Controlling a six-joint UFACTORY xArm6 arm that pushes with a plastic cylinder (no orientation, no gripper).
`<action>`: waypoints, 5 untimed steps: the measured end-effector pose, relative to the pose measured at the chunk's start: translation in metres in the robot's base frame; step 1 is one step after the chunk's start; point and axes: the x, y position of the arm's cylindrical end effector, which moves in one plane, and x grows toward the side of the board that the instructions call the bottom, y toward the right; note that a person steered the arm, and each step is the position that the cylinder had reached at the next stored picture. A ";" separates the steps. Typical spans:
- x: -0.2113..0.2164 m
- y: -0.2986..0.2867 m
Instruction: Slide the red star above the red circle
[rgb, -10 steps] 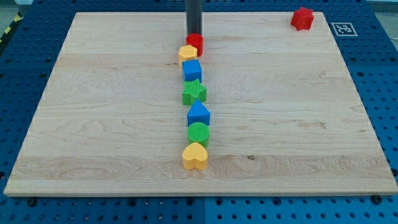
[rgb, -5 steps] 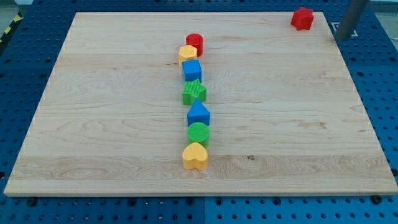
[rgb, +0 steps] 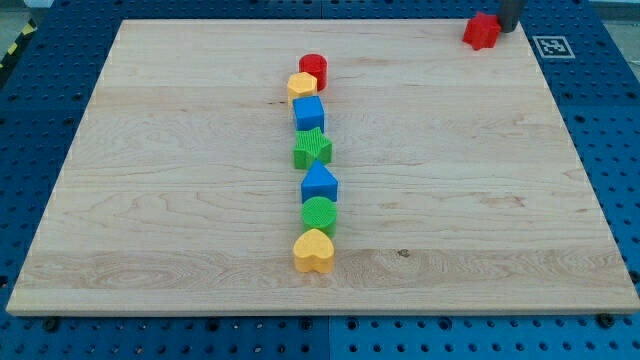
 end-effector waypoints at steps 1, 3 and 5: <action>0.001 -0.004; 0.014 -0.020; 0.031 -0.055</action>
